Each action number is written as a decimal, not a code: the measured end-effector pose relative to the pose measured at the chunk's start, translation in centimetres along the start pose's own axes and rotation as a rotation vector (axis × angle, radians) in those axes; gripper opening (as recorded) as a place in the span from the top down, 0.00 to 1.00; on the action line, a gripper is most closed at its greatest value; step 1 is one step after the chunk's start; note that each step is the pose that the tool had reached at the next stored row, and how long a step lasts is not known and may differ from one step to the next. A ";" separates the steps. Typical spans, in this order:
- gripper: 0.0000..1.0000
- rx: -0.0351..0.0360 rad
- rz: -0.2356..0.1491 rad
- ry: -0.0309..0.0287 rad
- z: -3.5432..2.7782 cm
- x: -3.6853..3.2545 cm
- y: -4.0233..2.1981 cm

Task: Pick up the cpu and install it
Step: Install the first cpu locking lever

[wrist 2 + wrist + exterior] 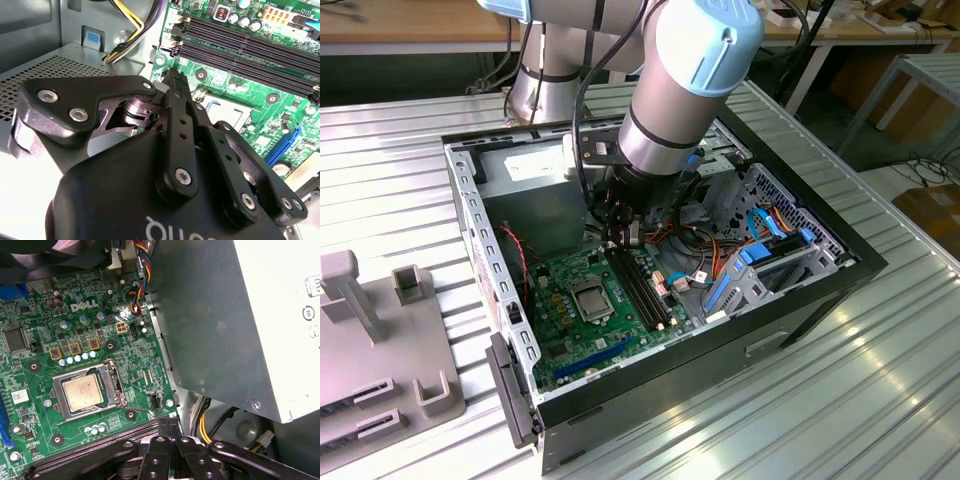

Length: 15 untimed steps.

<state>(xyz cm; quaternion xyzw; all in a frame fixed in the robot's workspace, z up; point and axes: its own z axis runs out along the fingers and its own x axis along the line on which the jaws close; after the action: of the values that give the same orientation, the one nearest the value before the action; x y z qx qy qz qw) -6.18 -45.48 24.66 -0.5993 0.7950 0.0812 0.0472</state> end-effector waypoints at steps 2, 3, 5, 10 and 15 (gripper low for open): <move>0.89 0.0000 0.000 0.0000 0.03 0.00 0.00; 0.89 0.0000 0.000 0.0000 0.05 0.01 0.00; 0.89 0.0000 0.000 0.0000 0.05 0.01 0.00; 0.89 0.0000 0.000 -0.0002 0.10 -0.15 0.04; 0.89 -0.0019 0.000 -0.0065 0.27 -0.29 0.08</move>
<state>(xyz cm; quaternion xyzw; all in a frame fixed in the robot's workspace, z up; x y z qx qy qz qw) -6.18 -45.13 24.45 -0.5991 0.7947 0.0839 0.0493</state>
